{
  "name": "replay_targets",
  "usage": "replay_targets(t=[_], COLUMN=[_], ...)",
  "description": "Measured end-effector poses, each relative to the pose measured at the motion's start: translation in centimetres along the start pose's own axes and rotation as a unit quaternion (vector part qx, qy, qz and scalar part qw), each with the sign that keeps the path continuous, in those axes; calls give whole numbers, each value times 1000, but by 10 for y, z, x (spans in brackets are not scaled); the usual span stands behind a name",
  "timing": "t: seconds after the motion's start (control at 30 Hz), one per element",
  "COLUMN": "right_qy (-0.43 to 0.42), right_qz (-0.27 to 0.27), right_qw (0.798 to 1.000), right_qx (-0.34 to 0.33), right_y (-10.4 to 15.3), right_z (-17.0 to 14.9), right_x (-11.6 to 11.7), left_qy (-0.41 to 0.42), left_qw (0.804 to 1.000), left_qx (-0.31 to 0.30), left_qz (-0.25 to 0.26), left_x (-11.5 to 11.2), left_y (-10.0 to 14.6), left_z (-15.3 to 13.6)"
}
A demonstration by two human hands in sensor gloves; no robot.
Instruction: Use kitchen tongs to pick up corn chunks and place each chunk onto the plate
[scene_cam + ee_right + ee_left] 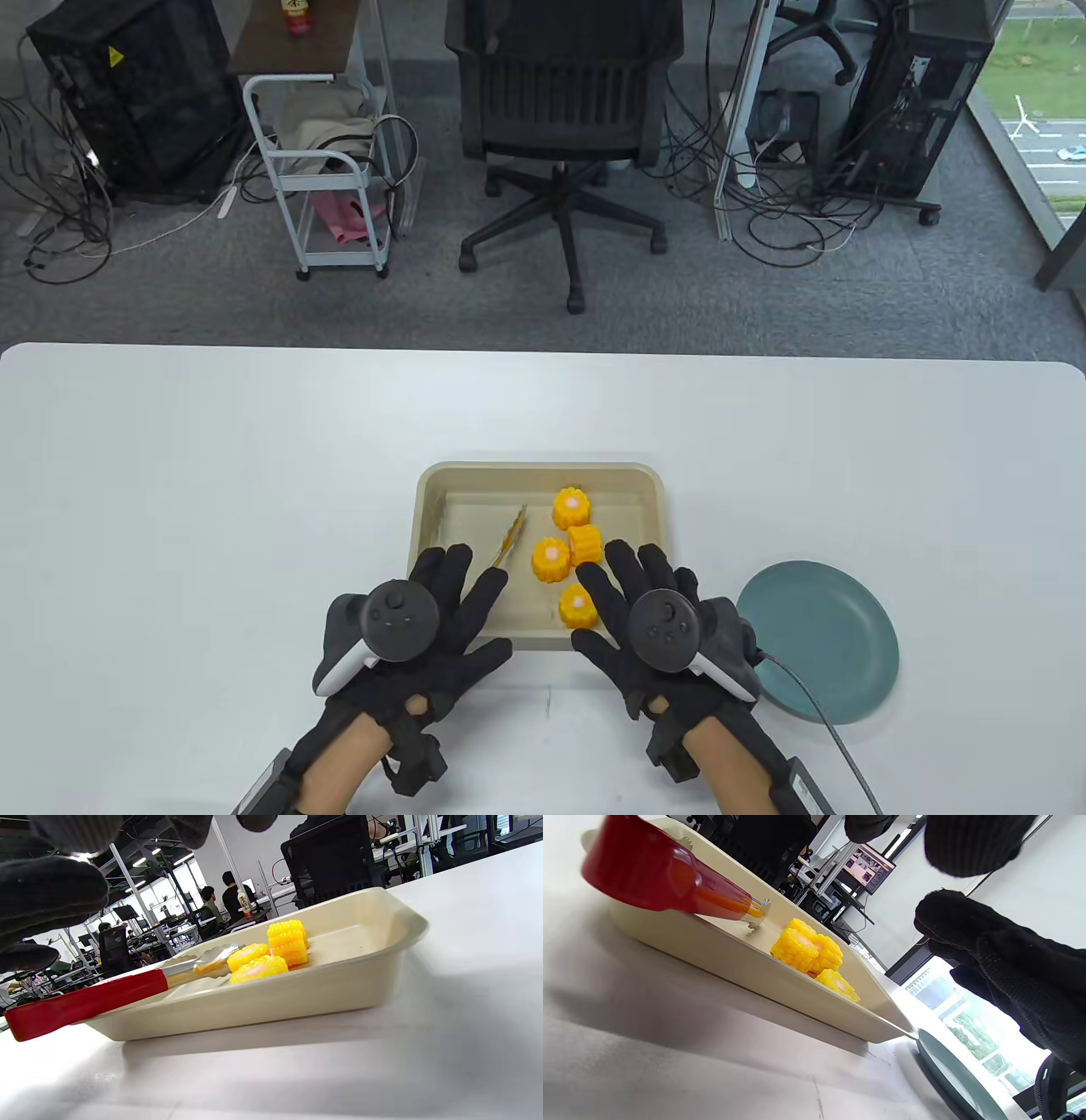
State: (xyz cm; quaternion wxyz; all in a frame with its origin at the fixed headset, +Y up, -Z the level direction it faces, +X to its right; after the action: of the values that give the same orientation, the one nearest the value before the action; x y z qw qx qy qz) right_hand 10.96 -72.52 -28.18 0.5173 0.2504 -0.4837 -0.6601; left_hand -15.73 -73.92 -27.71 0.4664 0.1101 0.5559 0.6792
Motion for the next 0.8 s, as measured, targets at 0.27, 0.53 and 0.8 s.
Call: replay_targets(t=[0.27, 0.53, 0.8], right_qy=[12, 8, 11], right_qz=[-11, -1, 6], right_qw=[1000, 1000, 1000], right_qx=[-5, -4, -4], right_y=[1, 1, 2], right_z=[2, 3, 5], right_x=[-2, 0, 1], left_qy=[3, 6, 10], left_qw=[1000, 1000, 1000], left_qx=[-5, 6, 7], left_qz=[-7, -5, 11], left_x=[-4, -3, 2], left_y=[-1, -1, 2], left_z=[3, -2, -4])
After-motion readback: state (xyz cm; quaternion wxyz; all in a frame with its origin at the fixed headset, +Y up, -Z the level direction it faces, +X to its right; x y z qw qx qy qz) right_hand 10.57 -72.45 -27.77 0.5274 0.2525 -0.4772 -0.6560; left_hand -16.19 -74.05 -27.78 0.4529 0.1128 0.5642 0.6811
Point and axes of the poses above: the tracker on the back of each hand, its own z axis roughly to the thumb side, its own y axis roughly from the fingertips to the wrist, x = y × z, the point moved 1 cm from there along -y, roughly from the wrist to the fingertips, and after that the axes turned 9 degrees about -x, right-handed, at the moved point
